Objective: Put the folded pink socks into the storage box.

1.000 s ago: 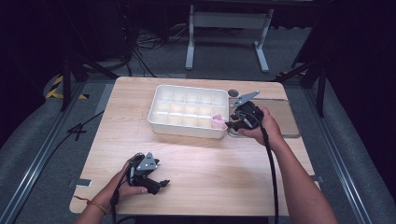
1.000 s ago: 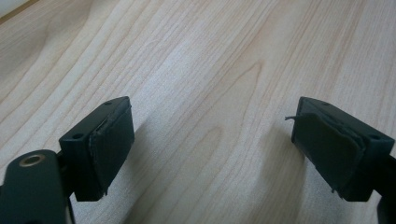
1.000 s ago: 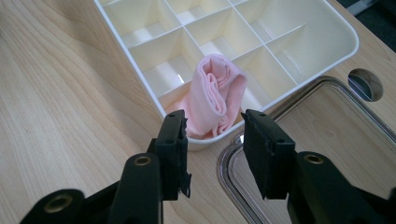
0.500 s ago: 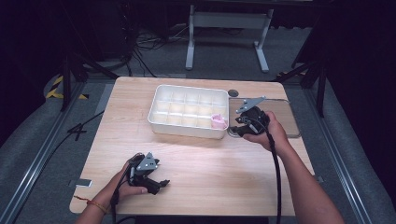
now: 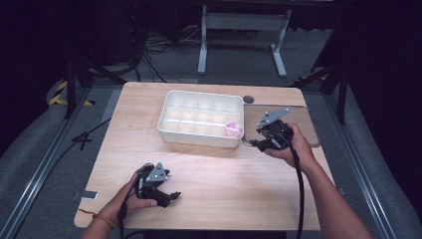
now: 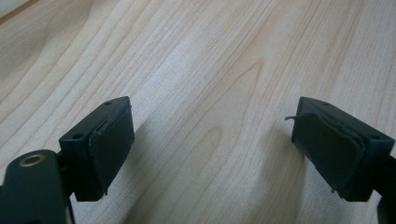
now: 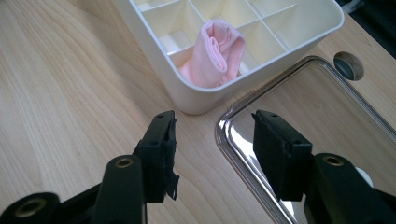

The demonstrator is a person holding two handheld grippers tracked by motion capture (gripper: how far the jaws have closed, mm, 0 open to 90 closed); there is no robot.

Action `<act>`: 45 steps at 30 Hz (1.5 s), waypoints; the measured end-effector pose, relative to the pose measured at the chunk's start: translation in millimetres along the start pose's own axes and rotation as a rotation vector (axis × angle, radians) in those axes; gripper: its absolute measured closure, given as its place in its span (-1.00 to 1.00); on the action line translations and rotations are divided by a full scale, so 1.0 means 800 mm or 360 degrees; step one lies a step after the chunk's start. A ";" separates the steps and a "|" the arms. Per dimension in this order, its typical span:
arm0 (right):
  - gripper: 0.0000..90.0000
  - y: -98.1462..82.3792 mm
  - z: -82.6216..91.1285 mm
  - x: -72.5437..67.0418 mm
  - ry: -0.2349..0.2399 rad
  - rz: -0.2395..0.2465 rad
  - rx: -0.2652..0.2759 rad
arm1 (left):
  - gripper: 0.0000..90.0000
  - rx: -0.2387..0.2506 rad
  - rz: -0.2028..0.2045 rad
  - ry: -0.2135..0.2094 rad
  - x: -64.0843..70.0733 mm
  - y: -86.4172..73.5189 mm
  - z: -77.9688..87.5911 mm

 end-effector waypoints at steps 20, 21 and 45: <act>-0.01 -0.039 0.002 -0.012 -0.0048 0.0029 -0.0009 | -0.70 0.0000 0.0001 0.0000 0.000 0.000 0.000; -0.01 -0.042 0.003 -0.013 -0.0058 0.0025 -0.0019 | -0.70 0.0000 0.0000 0.0000 0.000 0.000 0.000; -0.07 -0.096 -0.009 -0.014 -0.0076 0.0004 -0.0066 | -0.70 -0.0001 0.0003 0.0002 0.000 0.000 0.000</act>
Point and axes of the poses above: each handheld gripper's, and its own axes: z roughly backward along the jaws, y roughly out of its top, x roughly to its right, the point moved 1 cm from there along -z, roughly forward along the jaws, and after that the axes turned 15 degrees about -x, right-handed, at the moved point
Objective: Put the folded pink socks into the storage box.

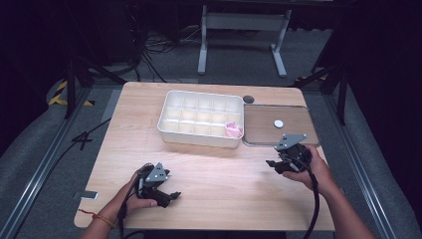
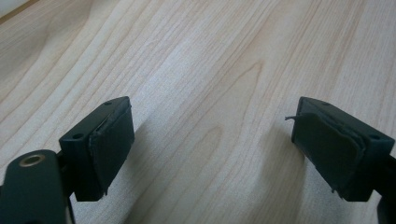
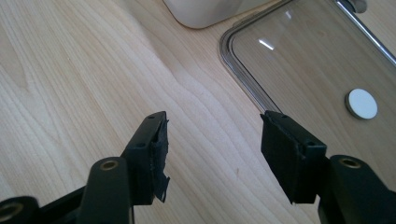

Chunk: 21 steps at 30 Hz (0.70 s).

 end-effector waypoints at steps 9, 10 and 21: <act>-0.09 -0.024 -0.007 -0.002 0.0006 -0.0032 -0.0011 | -0.70 -0.0005 -0.0004 0.0003 0.000 0.000 0.000; -0.10 -0.027 -0.008 -0.002 0.0007 -0.0032 -0.0005 | -0.70 -0.0004 -0.0005 0.0002 0.000 0.000 0.000; -0.12 -0.058 -0.019 -0.014 -0.0009 -0.0043 0.0024 | -0.70 -0.0004 -0.0003 0.0003 0.000 0.000 0.000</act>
Point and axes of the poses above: each handheld gripper's, and its own axes: z roughly backward along the jaws, y roughly out of its top, x roughly to its right, the point moved 1 cm from there along -z, roughly forward along the jaws, and after that the axes turned 15 degrees about -x, right-handed, at the moved point
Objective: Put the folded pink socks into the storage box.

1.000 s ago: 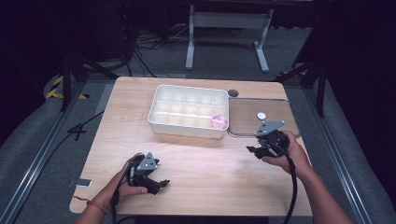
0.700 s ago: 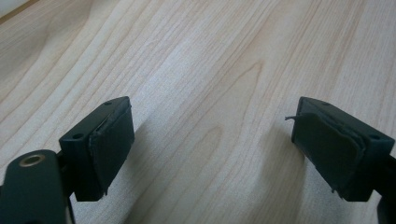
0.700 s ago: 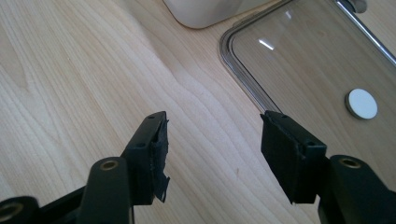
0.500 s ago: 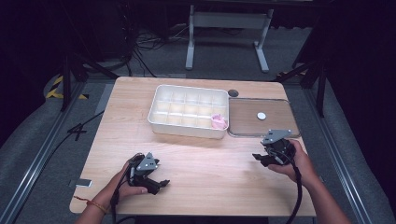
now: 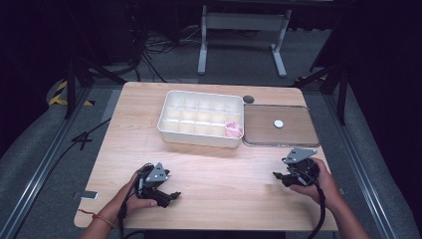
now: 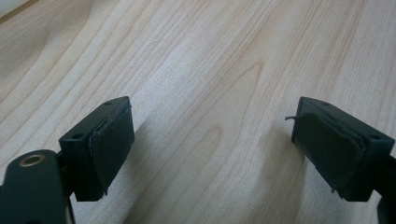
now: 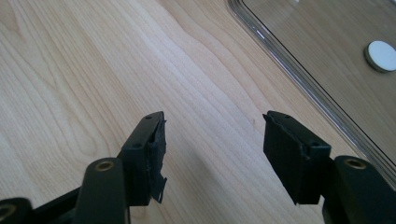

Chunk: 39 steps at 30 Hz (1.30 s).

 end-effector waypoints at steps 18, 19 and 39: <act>-0.21 -0.057 -0.011 -0.012 0.0082 -0.0145 0.0106 | -0.70 -0.0001 0.0001 0.0002 0.000 0.000 0.000; -0.21 -0.059 -0.012 -0.013 0.0082 -0.0157 0.0112 | -0.70 -0.0001 0.0001 0.0002 0.000 0.000 0.000; -0.38 -0.121 -0.020 -0.018 0.0164 -0.0426 0.0289 | -0.71 -0.0003 0.0007 0.0003 0.000 0.000 0.000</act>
Point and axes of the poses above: each handheld gripper's, and its own axes: z roughly backward along the jaws, y roughly out of its top, x roughly to its right, the point moved 1 cm from there along -z, roughly forward along the jaws, and after that the axes turned 15 degrees about -x, right-handed, at the moved point
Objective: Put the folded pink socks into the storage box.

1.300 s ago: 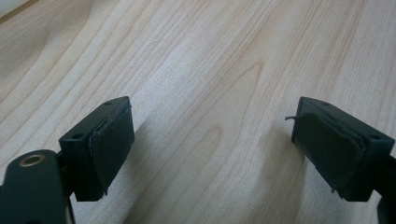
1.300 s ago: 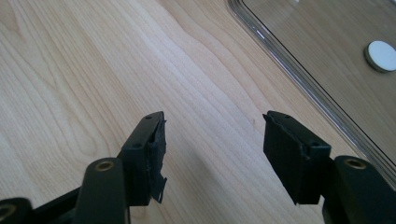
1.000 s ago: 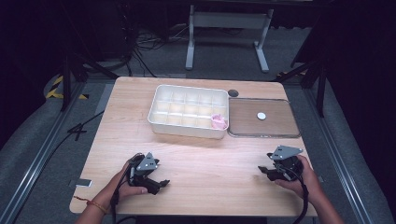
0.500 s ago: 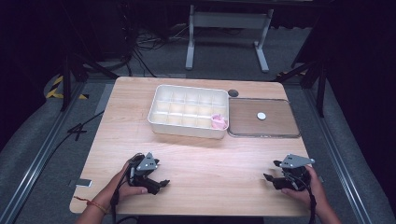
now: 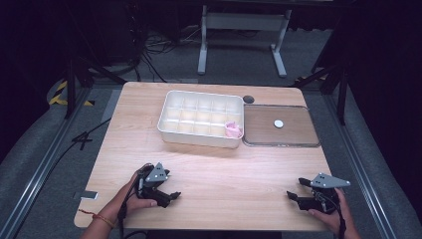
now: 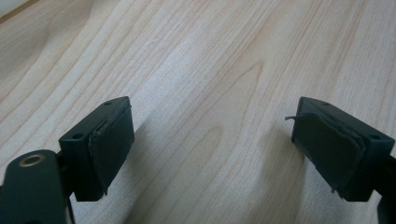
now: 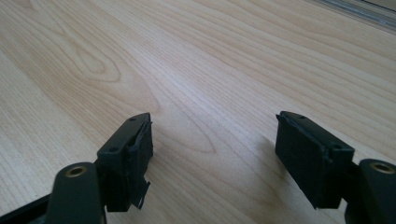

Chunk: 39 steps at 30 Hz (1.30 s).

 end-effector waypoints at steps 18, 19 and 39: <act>-0.39 -0.001 0.000 0.000 -0.0003 -0.0004 0.0000 | -0.71 0.0006 0.0007 0.0000 0.001 0.000 0.000; -0.39 -0.001 0.000 0.000 -0.0002 -0.0004 -0.0001 | -0.71 0.0004 0.0001 0.0000 0.000 0.000 0.000; -0.40 0.000 0.000 0.001 0.0003 -0.0001 0.0000 | -0.72 0.0002 0.0000 -0.0011 0.000 0.001 -0.001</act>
Point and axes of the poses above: each handheld gripper's, and its own axes: z roughly backward along the jaws, y roughly out of its top, x roughly to its right, the point moved 1 cm from there along -z, roughly forward along the jaws, and after that the axes turned 15 degrees about -x, right-handed, at the moved point
